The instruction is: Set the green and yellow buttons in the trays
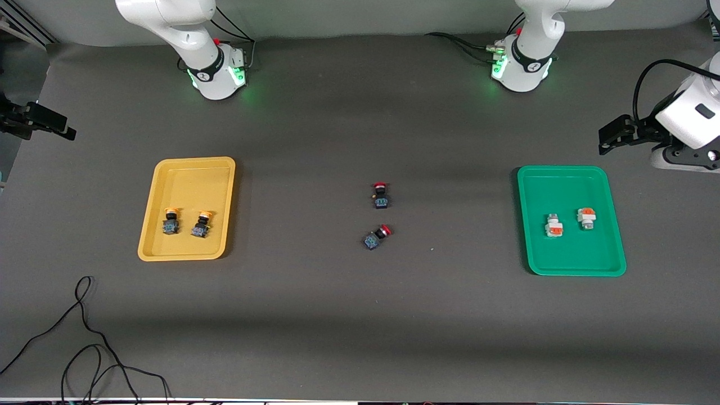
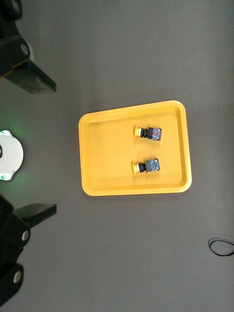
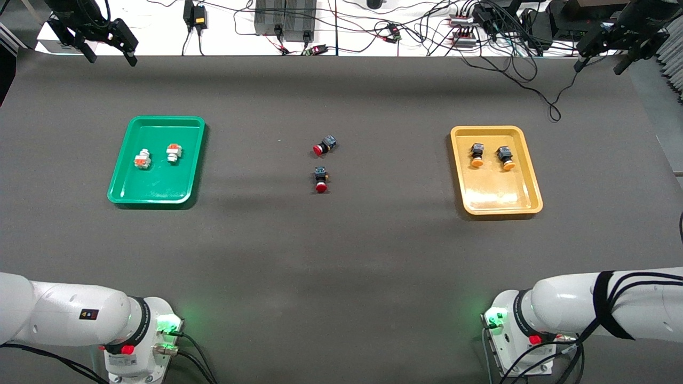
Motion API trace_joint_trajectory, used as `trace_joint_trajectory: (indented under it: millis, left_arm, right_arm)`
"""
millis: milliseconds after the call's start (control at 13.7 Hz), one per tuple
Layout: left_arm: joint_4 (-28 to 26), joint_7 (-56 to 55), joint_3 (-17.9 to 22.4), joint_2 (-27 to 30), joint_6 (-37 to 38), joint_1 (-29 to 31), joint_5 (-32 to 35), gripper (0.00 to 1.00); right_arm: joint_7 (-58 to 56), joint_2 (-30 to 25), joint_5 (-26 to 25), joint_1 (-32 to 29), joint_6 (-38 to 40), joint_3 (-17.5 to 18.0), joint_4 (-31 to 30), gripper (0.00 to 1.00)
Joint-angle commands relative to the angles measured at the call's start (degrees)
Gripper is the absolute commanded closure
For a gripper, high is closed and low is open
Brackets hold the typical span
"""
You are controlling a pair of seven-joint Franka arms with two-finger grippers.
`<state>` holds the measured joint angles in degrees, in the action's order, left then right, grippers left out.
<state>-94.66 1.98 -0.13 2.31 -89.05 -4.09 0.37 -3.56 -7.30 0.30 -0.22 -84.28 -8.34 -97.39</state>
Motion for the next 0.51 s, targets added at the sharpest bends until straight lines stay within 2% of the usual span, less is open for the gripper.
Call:
trace_joint_trajectory:
  millis: [0, 439]
  left_arm:
    - [-1.40, -0.31, 0.04, 1.56, -0.86, -0.22, -0.02, 0.00]
    - [-1.40, -0.31, 0.04, 1.56, -0.86, -0.22, -0.02, 0.00]
  right_arm:
    - [-0.04, -0.52, -0.56, -0.83, -2.20, -0.19, -1.40, 0.00]
    - [0.04, 0.01, -0.03, -0.92, -2.55, -0.19, -0.96, 0.00]
